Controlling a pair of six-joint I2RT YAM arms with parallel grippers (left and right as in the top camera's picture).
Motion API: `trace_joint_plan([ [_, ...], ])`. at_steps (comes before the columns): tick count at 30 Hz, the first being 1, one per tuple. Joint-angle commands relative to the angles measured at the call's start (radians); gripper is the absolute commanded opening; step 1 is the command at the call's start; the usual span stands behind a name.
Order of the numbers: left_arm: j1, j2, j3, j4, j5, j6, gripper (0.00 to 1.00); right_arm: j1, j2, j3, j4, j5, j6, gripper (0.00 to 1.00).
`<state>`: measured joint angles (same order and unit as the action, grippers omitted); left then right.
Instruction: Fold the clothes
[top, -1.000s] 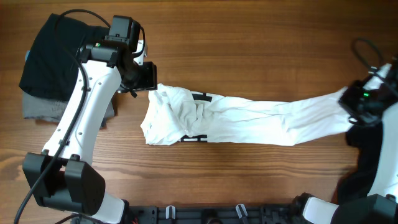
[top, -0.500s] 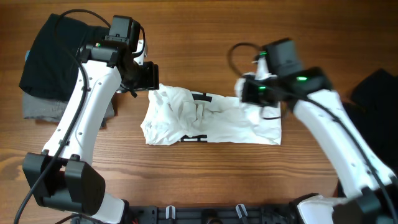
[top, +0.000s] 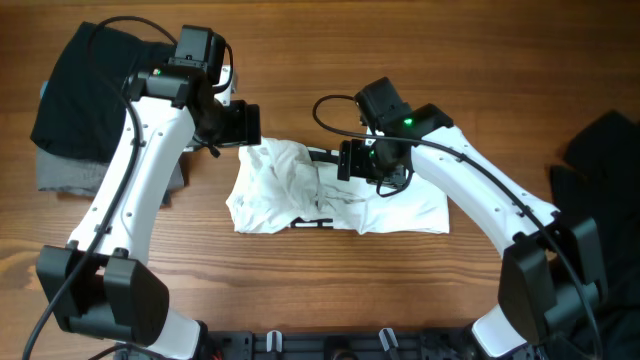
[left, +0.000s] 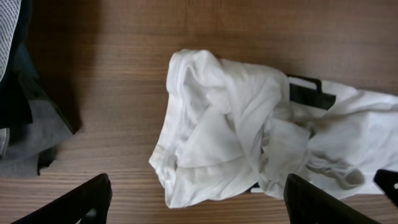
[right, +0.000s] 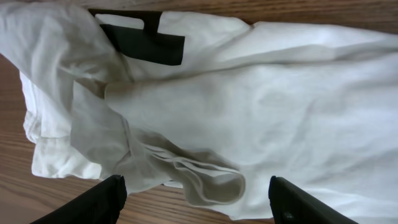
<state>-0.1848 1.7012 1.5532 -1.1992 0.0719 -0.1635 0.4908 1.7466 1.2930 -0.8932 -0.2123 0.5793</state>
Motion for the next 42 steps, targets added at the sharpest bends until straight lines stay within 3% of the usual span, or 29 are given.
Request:
trace_joint_plan([
  [1,0.054,-0.01,-0.002,-0.017,0.002,-0.002,0.9,-0.046,-0.081,0.008,-0.01,0.021,-0.031,0.78],
  [5,0.133,0.005,-0.095,0.021,0.131,0.002,0.94,-0.107,-0.135,0.008,-0.031,0.021,-0.047,0.79],
  [11,0.185,0.06,-0.304,0.2,0.414,0.105,1.0,-0.142,-0.142,0.008,-0.063,0.021,-0.091,0.79],
  [22,0.141,0.237,-0.423,0.388,0.367,0.134,1.0,-0.142,-0.142,0.008,-0.066,0.021,-0.11,0.78],
  [26,0.108,0.301,-0.423,0.427,0.436,0.14,1.0,-0.142,-0.142,0.008,-0.068,0.021,-0.13,0.79],
  [33,0.011,0.339,-0.423,0.43,0.566,0.27,0.98,-0.142,-0.142,0.008,-0.069,0.021,-0.135,0.78],
  [35,-0.015,0.34,-0.423,0.429,0.565,0.291,0.9,-0.142,-0.142,0.008,-0.069,0.021,-0.135,0.78],
  [37,-0.039,0.34,-0.423,0.43,0.552,0.291,0.71,-0.142,-0.142,0.008,-0.068,0.021,-0.135,0.78],
  [38,-0.046,0.34,-0.423,0.43,0.539,0.291,0.52,-0.142,-0.142,0.008,-0.068,0.021,-0.135,0.78],
  [39,-0.055,0.34,-0.423,0.423,0.51,0.289,0.21,-0.142,-0.142,0.008,-0.068,0.021,-0.135,0.78],
  [40,-0.058,0.339,-0.423,0.411,0.49,0.286,0.06,-0.142,-0.142,0.008,-0.069,0.021,-0.135,0.78],
  [42,-0.053,0.339,-0.412,0.36,0.438,0.267,0.04,-0.142,-0.142,0.008,-0.076,0.022,-0.136,0.77],
])
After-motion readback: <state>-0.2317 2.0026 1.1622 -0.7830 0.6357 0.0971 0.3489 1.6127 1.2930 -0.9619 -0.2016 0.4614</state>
